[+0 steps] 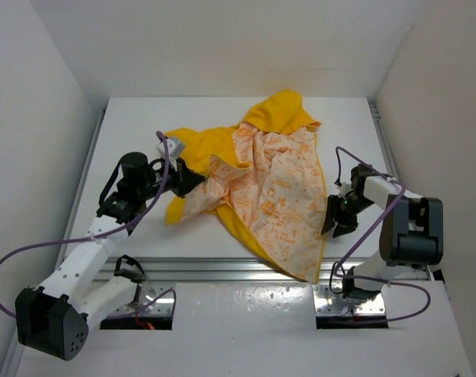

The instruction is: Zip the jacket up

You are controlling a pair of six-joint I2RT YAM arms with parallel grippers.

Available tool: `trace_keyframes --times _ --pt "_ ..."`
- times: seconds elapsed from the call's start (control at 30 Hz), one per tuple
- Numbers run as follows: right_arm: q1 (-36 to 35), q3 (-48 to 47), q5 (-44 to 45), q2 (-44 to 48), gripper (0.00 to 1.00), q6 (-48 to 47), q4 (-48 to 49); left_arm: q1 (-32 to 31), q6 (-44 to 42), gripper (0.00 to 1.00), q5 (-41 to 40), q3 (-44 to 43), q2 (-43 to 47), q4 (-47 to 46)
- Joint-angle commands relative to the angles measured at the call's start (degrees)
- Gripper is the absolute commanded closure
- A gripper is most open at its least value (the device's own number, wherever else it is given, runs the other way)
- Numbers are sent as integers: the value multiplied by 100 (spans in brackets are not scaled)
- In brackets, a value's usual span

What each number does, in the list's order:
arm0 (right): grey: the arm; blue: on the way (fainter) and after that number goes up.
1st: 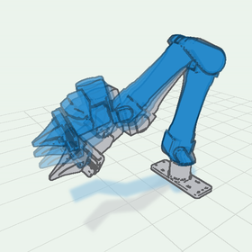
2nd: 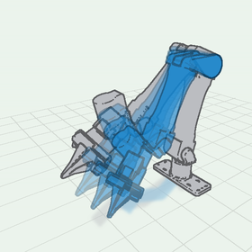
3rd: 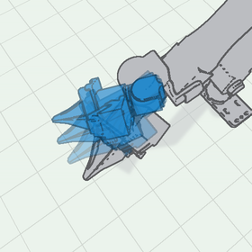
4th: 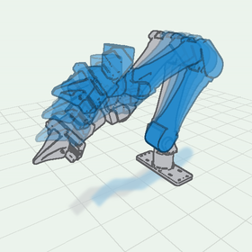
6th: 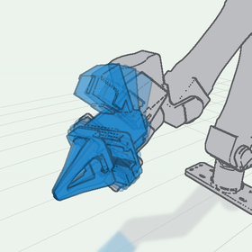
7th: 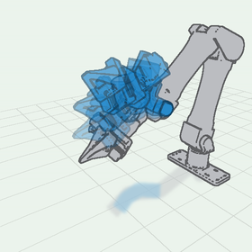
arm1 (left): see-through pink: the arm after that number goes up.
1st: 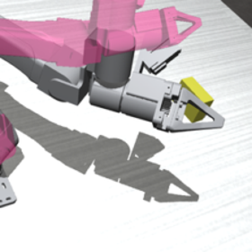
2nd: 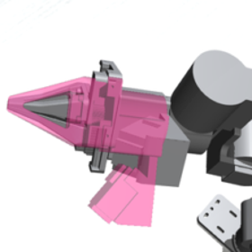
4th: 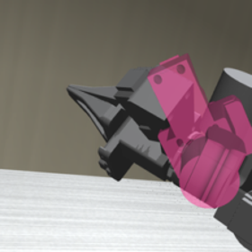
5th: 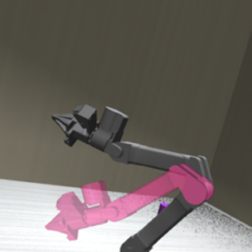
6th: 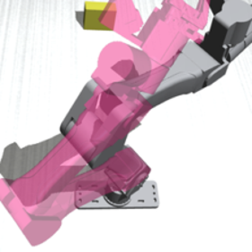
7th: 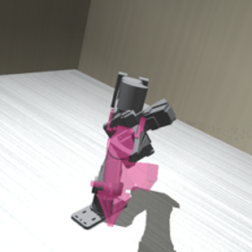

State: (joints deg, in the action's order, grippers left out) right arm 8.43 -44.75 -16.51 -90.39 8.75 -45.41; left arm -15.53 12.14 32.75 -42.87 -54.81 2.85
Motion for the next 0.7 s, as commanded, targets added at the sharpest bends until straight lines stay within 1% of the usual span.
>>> trace_keyframes --times 0.0,0.07,0.13,0.2,0.3,0.33,0.37,0.4,0.47,0.5,0.53,0.57,0.6,0.63,0.67 --pt "-34 72 70 -154 57 223 715 68 34 100 -41 -63 154 -364" --pt "-17 54 -122 -382 61 241 840 68 34 100 -41 -11 154 -364" --pt "-25 19 -307 -593 62 162 963 120 34 100 -41 -11 154 -417" --pt "-25 -68 -396 -743 68 205 981 120 34 100 -41 -11 154 -417" --pt "-25 -69 -563 -1024 69 241 1174 120 34 100 -41 -11 154 -417" --pt "10 -104 -572 -1068 72 267 1296 120 34 100 -41 -11 154 -417" --pt "10 -121 -581 -1086 78 302 1315 120 -18 100 -41 -11 154 -417" --pt "88 -226 -694 -1077 91 302 1333 120 -19 100 -41 -11 154 -417" --pt "141 -323 -836 -833 99 250 1193 120 -19 100 -41 -11 154 -365" --pt "220 -585 -958 -753 100 189 1140 120 -19 100 -41 -11 154 -364" --pt "212 -700 -933 -378 100 14 826 120 -71 100 -41 -11 154 -364" --pt "343 -815 -976 -261 100 -40 719 120 -72 100 -41 -11 154 -364" --pt "396 -1190 -1003 -8 100 -162 526 120 -72 100 -41 -11 154 -364" --pt "458 -1350 -959 256 100 -163 333 173 -72 100 -41 -11 154 -364" --pt "563 -1674 -933 328 100 -190 209 173 -72 100 -93 -11 154 -364"
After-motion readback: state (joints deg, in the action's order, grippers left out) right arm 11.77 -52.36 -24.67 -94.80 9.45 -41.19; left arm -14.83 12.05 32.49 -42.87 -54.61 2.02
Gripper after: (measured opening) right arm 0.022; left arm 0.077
